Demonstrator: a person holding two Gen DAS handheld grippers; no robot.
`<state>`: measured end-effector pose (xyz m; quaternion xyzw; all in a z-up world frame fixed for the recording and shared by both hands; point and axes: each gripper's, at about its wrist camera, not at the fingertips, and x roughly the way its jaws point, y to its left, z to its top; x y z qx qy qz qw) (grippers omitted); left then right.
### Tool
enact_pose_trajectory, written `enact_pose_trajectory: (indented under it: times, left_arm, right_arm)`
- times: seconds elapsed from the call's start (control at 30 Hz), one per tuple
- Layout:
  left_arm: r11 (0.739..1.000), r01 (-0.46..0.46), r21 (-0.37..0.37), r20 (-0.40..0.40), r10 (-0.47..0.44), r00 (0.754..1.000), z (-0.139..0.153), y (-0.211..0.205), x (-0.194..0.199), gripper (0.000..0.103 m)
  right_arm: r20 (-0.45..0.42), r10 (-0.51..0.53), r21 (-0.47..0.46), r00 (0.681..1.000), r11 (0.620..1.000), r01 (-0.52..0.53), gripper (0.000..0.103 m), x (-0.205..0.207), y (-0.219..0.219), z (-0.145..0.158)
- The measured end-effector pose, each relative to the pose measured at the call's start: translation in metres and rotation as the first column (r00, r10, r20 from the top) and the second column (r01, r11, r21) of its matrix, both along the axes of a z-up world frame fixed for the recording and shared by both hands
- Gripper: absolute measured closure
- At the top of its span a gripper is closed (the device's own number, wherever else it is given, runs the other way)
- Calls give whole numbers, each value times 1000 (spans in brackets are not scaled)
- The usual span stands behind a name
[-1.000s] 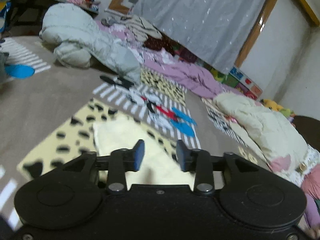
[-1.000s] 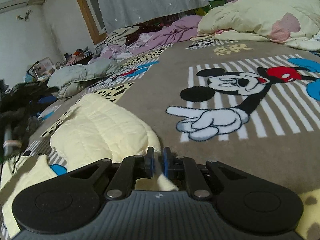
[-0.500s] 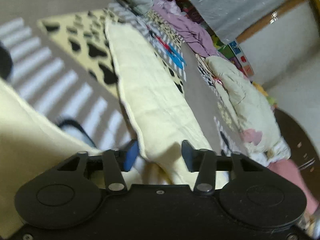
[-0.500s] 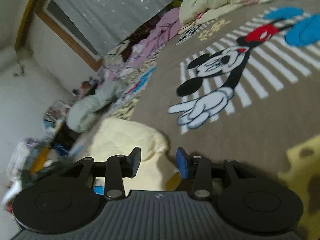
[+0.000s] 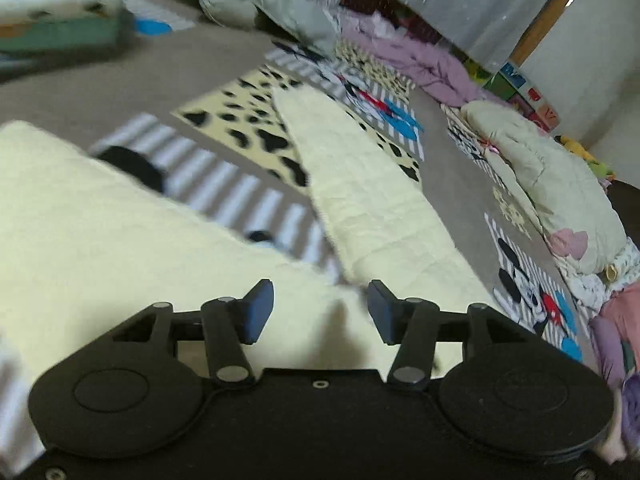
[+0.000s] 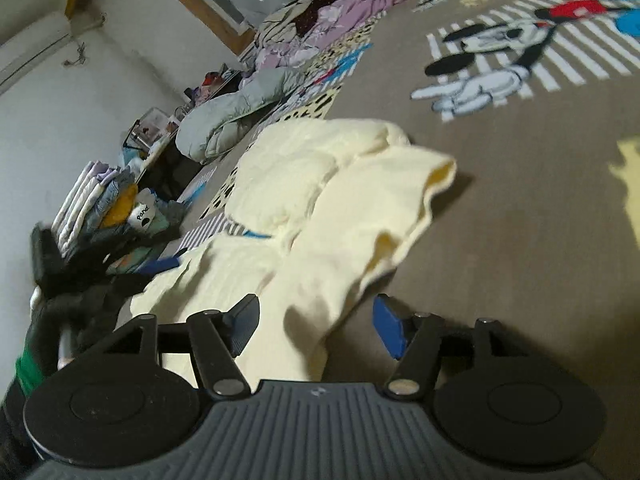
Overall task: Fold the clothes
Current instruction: 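Fold the garment end over with the left gripper and release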
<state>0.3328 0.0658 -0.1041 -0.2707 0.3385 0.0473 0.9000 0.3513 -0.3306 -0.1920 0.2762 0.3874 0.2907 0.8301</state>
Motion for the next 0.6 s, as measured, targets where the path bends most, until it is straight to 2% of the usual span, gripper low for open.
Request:
enact_pose_trajectory:
  times: [0.1,0.17,0.23,0.3,0.37,0.43,0.47,0.53,0.6]
  left_arm:
    - [998,-69,3,30,69,997,-2,32,-50,51]
    - [988,-153,-29,47,155,987,-9,61,-84,46]
    - [966,-235,-107,41,240,970,-23,92,-114,45]
    - [930,-299,-213,24,311,950,-41,119,-137,45]
    - [888,-303,-346,64,345,936,-54,138,-153,45]
    - [855,-303,-421,82,368,926,-59,150,-156,45]
    - [851,-301,-431,90,373,923,-59,153,-153,45]
    - [869,-306,-389,110,373,921,-56,157,-143,45]
    - [882,-316,-349,124,378,917,-55,162,-132,45]
  right_arm:
    - [-33,-22,53,999,998,23,40,-14,-2,-2]
    - [-59,-33,98,998,994,39,40,-23,-1,-4]
    - [-78,-47,128,996,990,57,40,-34,6,-7]
    - [-90,-66,148,994,986,79,40,-45,15,-9]
    - [-88,-110,171,990,977,124,36,-51,22,-12]
    - [-90,-156,211,984,962,172,35,-55,25,-16]
    - [-87,-179,216,980,957,194,35,-55,28,-17]
    - [-81,-214,219,973,949,227,35,-55,31,-18]
    - [-85,-252,219,964,939,265,45,-56,35,-21]
